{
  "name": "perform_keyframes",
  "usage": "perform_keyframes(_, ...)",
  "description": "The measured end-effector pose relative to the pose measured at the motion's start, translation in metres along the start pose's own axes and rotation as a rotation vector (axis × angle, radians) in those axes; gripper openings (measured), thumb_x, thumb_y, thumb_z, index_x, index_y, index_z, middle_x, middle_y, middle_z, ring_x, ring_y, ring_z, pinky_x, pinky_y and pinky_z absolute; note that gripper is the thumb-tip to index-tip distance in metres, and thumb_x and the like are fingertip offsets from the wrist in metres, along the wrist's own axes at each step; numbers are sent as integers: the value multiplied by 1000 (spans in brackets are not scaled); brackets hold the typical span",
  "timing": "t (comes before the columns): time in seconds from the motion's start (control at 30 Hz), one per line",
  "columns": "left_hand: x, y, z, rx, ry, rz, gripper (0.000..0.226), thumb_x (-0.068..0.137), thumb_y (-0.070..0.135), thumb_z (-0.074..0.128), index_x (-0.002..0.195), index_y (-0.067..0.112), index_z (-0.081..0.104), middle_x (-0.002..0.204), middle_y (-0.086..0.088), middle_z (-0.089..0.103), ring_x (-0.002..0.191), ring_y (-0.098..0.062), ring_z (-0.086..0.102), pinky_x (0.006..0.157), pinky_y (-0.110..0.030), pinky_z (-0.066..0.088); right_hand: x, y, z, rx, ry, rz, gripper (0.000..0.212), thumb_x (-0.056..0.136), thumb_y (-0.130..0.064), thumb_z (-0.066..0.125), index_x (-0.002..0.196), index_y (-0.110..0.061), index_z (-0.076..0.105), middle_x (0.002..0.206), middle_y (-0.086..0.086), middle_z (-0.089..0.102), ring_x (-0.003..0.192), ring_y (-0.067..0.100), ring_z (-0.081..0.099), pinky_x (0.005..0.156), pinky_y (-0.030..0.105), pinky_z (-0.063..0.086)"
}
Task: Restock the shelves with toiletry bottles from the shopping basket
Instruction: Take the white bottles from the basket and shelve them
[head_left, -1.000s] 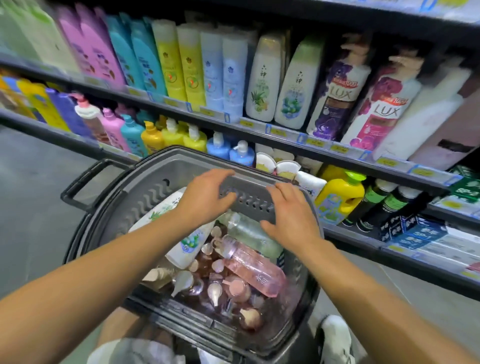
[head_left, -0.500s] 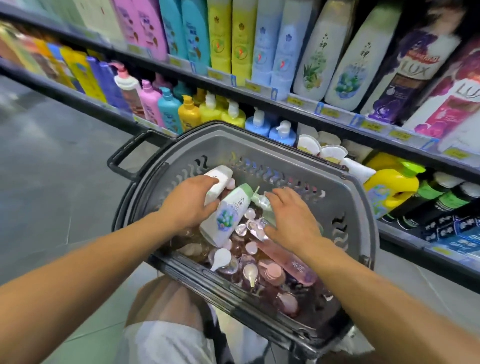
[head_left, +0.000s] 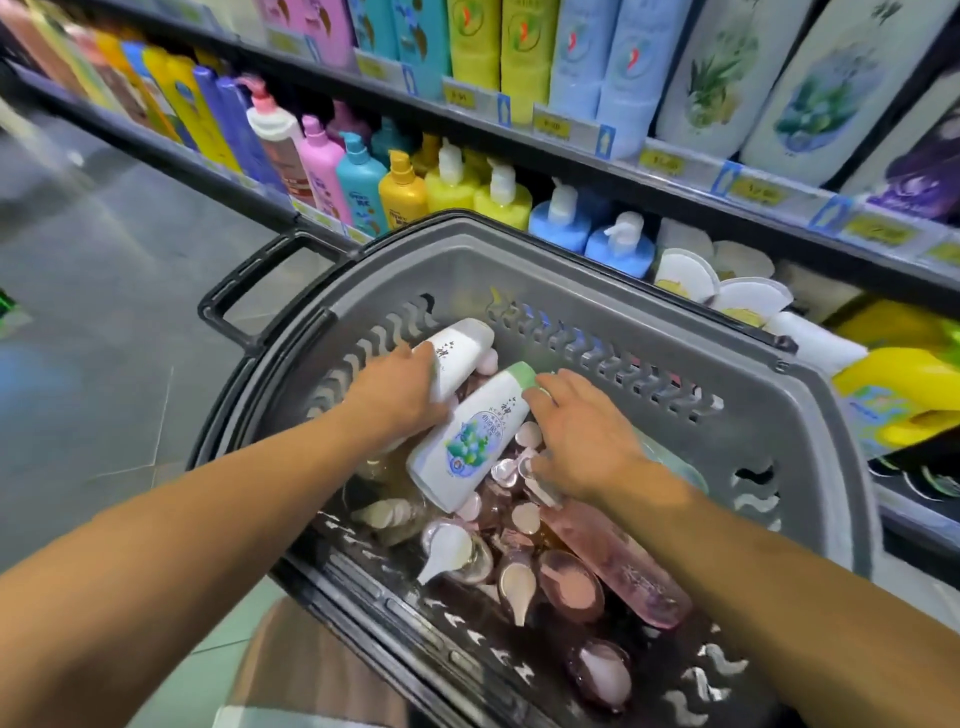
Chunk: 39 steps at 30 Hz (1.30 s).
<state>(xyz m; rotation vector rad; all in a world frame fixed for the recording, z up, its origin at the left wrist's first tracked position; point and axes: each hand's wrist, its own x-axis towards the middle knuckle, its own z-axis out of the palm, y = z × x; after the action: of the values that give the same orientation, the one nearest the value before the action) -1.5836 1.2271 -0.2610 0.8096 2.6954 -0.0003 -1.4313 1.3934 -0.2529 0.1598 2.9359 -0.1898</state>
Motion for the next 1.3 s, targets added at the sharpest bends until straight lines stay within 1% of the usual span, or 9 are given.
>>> perform_keyframes(0.23,15,-2,11,-27,-1,-86,97,54,63,80,130,19,39,124,-11,51,113,-35,47,100,-48,39,18,12,-1,118,41,11,65,82,-32,65,140,-15,39,144,3,33,134,25,27,112,35,29)
perform_keyframes(0.4,10,-3,6,-122,27,-53,103,50,63,82,134,18,42,122,-10,53,111,-32,49,98,-43,39,26,11,-4,276,67,46,60,87,-34,63,140,-17,41,140,1,41,128,23,37,104,37,39)
perform_keyframes(0.57,-10,6,-10,-235,167,49,101,52,53,82,139,17,43,122,-11,56,111,-30,49,97,-39,40,36,0,-13,961,29,310,37,87,-42,62,120,-24,57,108,-10,63,92,11,63,66,20,48)
perform_keyframes(0.67,-23,22,-17,-320,254,105,100,55,48,82,141,16,42,125,-10,55,113,-29,48,99,-38,38,43,-5,-17,1333,-2,396,33,88,-44,64,105,-16,64,97,-3,70,83,14,69,76,32,58)
perform_keyframes(0.77,-30,39,-20,-352,308,137,96,57,46,81,140,15,43,123,-9,54,113,-27,46,97,-36,34,44,-8,-21,1615,26,462,22,90,-32,68,94,-11,64,90,4,75,80,16,73,77,33,60)
perform_keyframes(1.0,-43,39,-19,-339,330,144,94,62,49,79,141,16,39,128,-6,51,118,-27,43,100,-38,34,45,-26,-23,1683,99,527,13,88,-18,68,97,-9,64,88,7,75,76,19,74,62,30,60)
perform_keyframes(1.1,-41,26,-30,-551,257,112,89,64,47,81,139,15,43,127,-3,55,116,-22,50,97,-40,42,46,-21,-28,1642,135,471,14,87,-14,67,101,-11,65,89,3,76,80,18,74,74,37,61)
perform_keyframes(1.2,-38,13,-36,-857,9,25,52,75,29,82,120,19,58,111,1,69,101,-21,67,89,-44,54,48,-15,-32,1621,104,373,21,87,-13,67,107,-13,65,96,1,76,89,20,73,86,45,57)
perform_keyframes(1.3,-35,0,-37,-933,16,35,28,77,17,81,99,23,64,96,1,73,87,-18,71,83,-46,57,54,-13,-31,1631,48,198,22,89,-12,66,111,-16,62,103,-1,75,96,17,72,85,38,58)
